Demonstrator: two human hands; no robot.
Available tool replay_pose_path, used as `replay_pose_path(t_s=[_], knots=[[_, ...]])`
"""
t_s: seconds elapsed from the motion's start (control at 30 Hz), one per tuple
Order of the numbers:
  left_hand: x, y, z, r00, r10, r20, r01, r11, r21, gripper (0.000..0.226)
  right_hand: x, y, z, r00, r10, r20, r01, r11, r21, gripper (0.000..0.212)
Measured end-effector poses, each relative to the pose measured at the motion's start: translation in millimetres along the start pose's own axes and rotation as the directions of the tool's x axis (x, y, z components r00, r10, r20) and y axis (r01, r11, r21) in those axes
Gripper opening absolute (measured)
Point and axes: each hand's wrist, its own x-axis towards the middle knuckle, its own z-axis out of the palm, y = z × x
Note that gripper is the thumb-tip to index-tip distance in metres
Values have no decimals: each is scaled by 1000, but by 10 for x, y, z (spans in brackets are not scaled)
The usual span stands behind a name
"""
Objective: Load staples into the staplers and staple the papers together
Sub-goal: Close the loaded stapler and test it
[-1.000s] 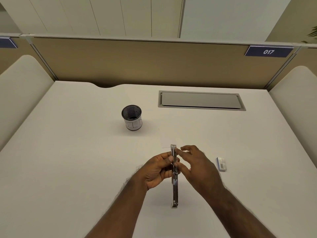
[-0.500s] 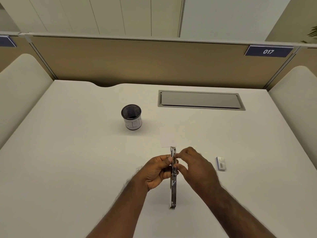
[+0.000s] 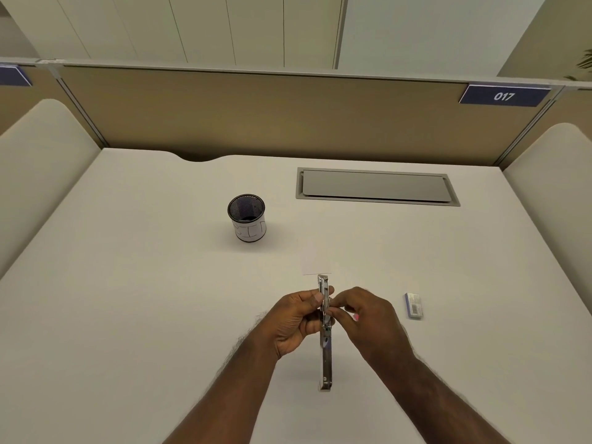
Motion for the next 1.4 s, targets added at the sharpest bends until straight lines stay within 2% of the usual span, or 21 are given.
replay_pose_path(t_s=[0.13,0.33,0.47,0.53,0.73,0.83,0.9,1.0,1.07,1.23,1.4], knots=[[-8,39,44,999,17,46,-18,1000,23,25,21,7,-15,1000,12,-8,-10,983,182,16],[-15,36,64,998,4,61,-7,999,53,32,20,6,-80,998,-53,29,50,995,92,10],[-14,82,91,993,-29,116,15,993,116,30,78,-59,-91,996,82,31,-85,986,143,15],[-3,109,118,995,-13,101,2,994,112,32,111,-88,-109,995,97,22,-99,984,145,18],[8,198,122,997,73,22,-73,997,-3,31,-60,-89,-122,980,-190,56,191,981,-13,11],[-24,204,115,997,66,41,-66,998,6,31,-117,-66,-163,971,-225,85,231,971,-66,15],[-48,197,107,996,62,61,-63,998,10,30,-117,-80,-180,978,-204,44,205,979,-21,15],[-61,193,133,993,56,105,-64,995,71,35,-29,-90,-212,992,-99,-72,109,982,155,18],[-67,201,164,992,53,116,-66,992,111,37,47,-96,-241,994,-73,-83,82,990,115,24],[-95,209,208,989,57,140,-76,989,128,29,107,-148,-247,999,-51,-3,51,998,-40,31],[-105,207,217,990,69,126,-82,992,100,25,49,-198,-243,997,-79,-5,78,987,-141,29]])
